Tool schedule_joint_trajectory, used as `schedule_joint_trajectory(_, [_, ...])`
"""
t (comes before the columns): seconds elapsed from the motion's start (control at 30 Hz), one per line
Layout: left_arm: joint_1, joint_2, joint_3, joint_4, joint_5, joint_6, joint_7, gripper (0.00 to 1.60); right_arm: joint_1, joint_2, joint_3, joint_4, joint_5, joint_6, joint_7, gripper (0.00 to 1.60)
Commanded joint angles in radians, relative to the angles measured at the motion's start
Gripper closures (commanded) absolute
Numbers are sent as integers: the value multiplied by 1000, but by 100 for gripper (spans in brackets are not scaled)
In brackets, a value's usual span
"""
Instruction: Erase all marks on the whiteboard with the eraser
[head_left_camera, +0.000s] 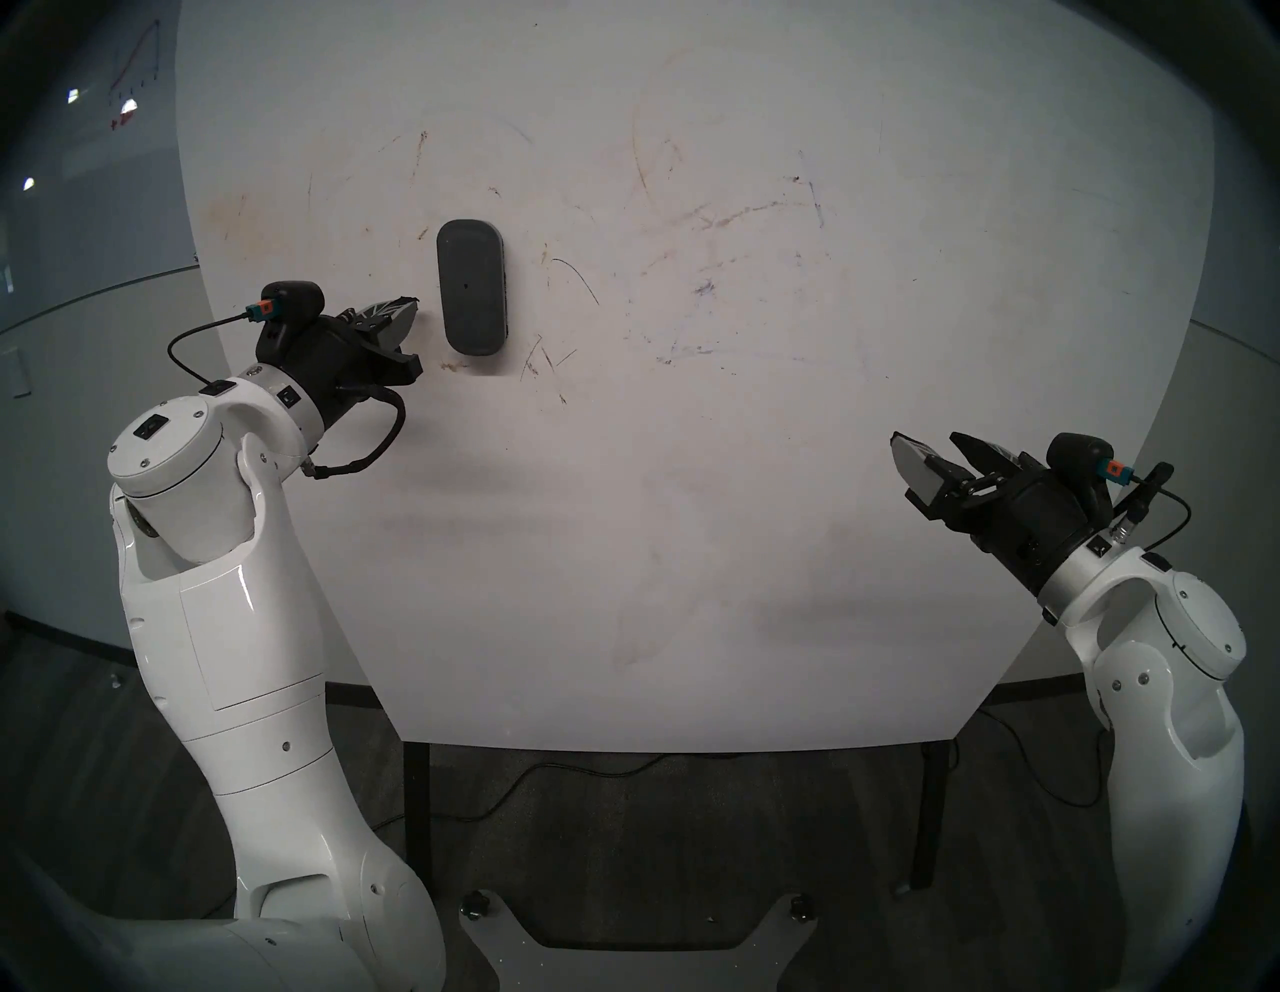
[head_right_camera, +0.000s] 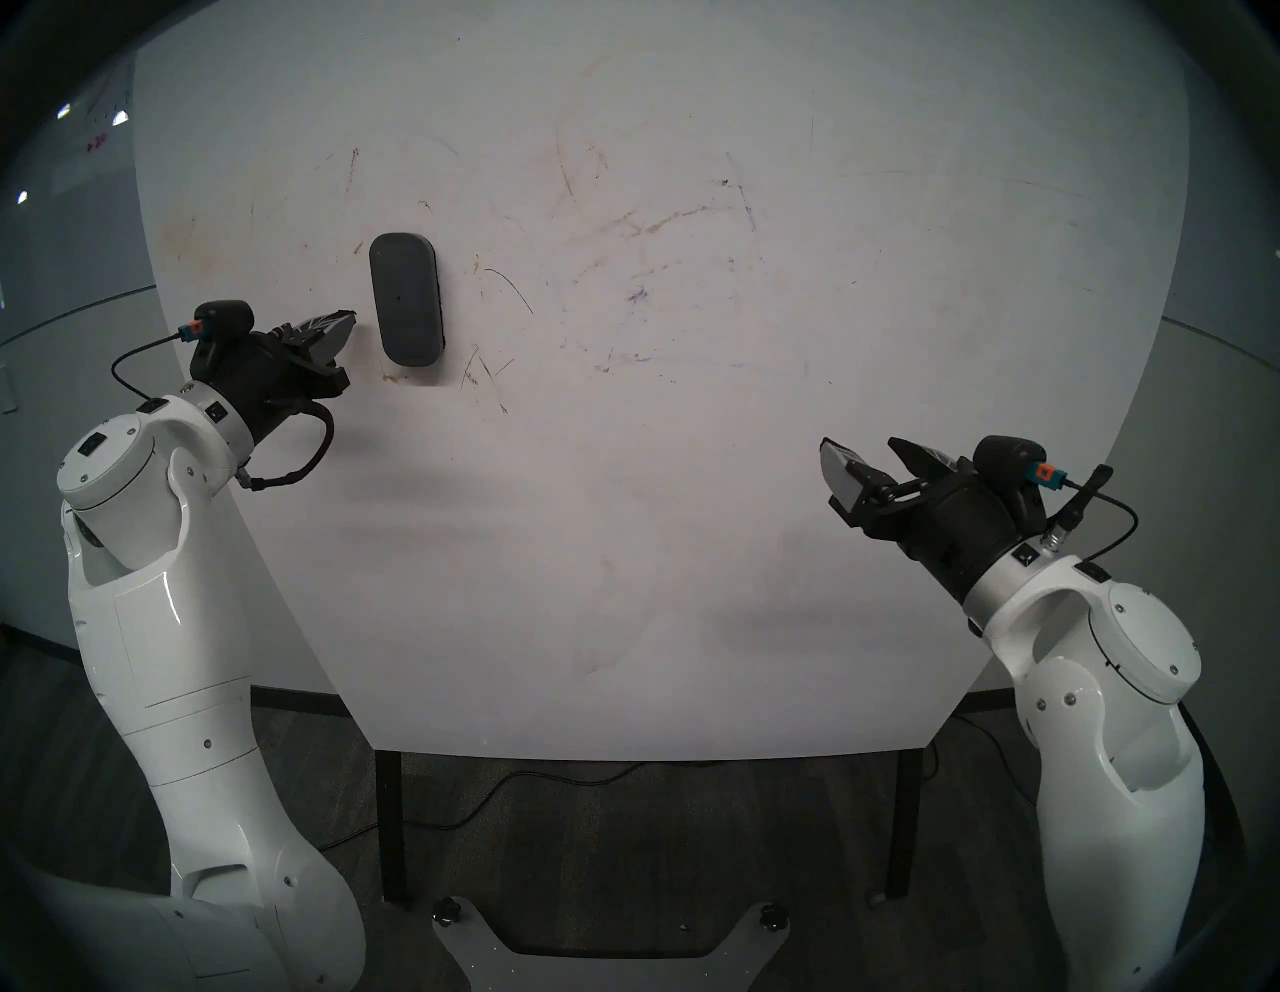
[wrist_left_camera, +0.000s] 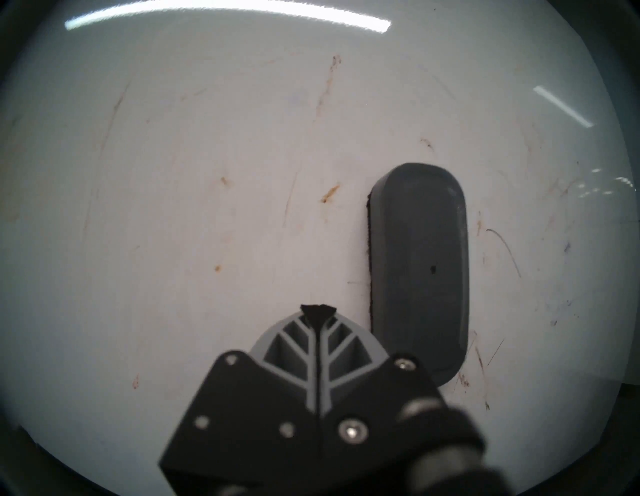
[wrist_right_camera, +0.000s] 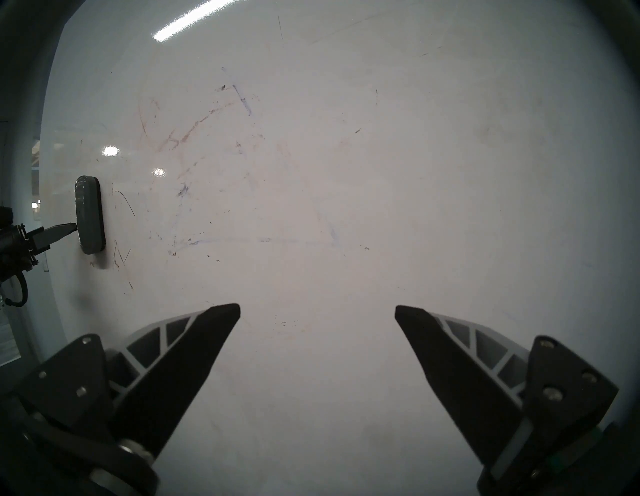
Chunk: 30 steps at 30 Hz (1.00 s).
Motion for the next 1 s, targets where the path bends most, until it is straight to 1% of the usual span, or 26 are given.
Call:
schedule_joint_trajectory(0.0, [23, -17, -9, -123, -58, -3, -57, 160, 8, 2, 0, -17, 0, -2, 0, 0])
schedule_joint_trajectory(0.03, [20, -17, -15, -124, -73, -10, -71, 160, 8, 2, 0, -17, 0, -2, 0, 0])
schedule_joint_trajectory(0.13, [46, -31, -30, -179, -105, -6, -104, 160, 8, 2, 0, -17, 0, -2, 0, 0])
schedule_joint_trajectory(0.17, [42, -34, -33, -169, -125, -18, -122, 160, 8, 2, 0, -16, 0, -2, 1, 0])
schedule_joint_trajectory(0.2, [62, -39, -37, -199, -135, -16, -136, 160, 8, 2, 1, -16, 0, -2, 1, 0])
schedule_joint_trajectory(0.23, [71, -42, -38, -209, -144, -21, -148, 160, 8, 2, 1, -16, 0, -2, 1, 0])
schedule_joint_trajectory(0.27, [86, -56, -44, -231, -160, -16, -160, 160, 8, 2, 1, -16, 0, -2, 1, 0])
schedule_joint_trajectory(0.3, [95, -54, -40, -230, -178, -22, -188, 160, 8, 2, 1, -16, 0, -2, 1, 0])
schedule_joint_trajectory(0.33, [124, -69, -43, -266, -187, -14, -197, 160, 8, 2, 1, -16, 0, -2, 1, 0])
schedule_joint_trajectory(0.37, [127, -71, -45, -251, -203, -23, -214, 160, 8, 2, 1, -16, 0, -2, 1, 0])
schedule_joint_trajectory(0.4, [161, -75, -47, -283, -210, -15, -232, 160, 8, 2, 1, -16, 0, -2, 1, 0])
schedule_joint_trajectory(0.47, [184, -79, -50, -305, -209, -12, -266, 160, 8, 2, 1, -16, 0, -2, 1, 0])
schedule_joint_trajectory(0.53, [211, -77, -57, -333, -215, 9, -283, 160, 8, 2, 1, -16, 0, -2, 1, 0])
schedule_joint_trajectory(0.57, [228, -76, -61, -333, -226, 5, -297, 160, 8, 2, 1, -16, 0, -2, 1, 0])
schedule_joint_trajectory(0.63, [238, -71, -70, -330, -238, 8, -318, 160, 8, 2, 1, -16, 0, -2, 1, 0])
schedule_joint_trajectory(0.7, [281, -69, -76, -341, -256, -1, -328, 160, 8, 2, 0, -17, 0, -2, 1, 0])
schedule_joint_trajectory(0.73, [289, -68, -78, -340, -258, -3, -334, 160, 8, 2, 0, -17, 0, -2, 1, 0])
schedule_joint_trajectory(0.77, [320, -66, -78, -347, -268, -15, -331, 160, 8, 2, 0, -17, 0, -2, 1, 0])
schedule_joint_trajectory(0.8, [285, -66, -85, -328, -258, 10, -353, 160, 8, 2, 0, -17, 0, -2, 1, 0])
schedule_joint_trajectory(0.83, [345, -64, -82, -347, -282, -19, -330, 160, 9, 2, 0, -17, 0, -2, 1, 0])
schedule_joint_trajectory(0.87, [320, -64, -89, -332, -269, -13, -355, 160, 9, 2, 0, -17, 0, -2, 1, 0])
schedule_joint_trajectory(0.97, [373, -62, -88, -334, -276, -37, -354, 160, 9, 1, 0, -17, 0, -2, 1, 0])
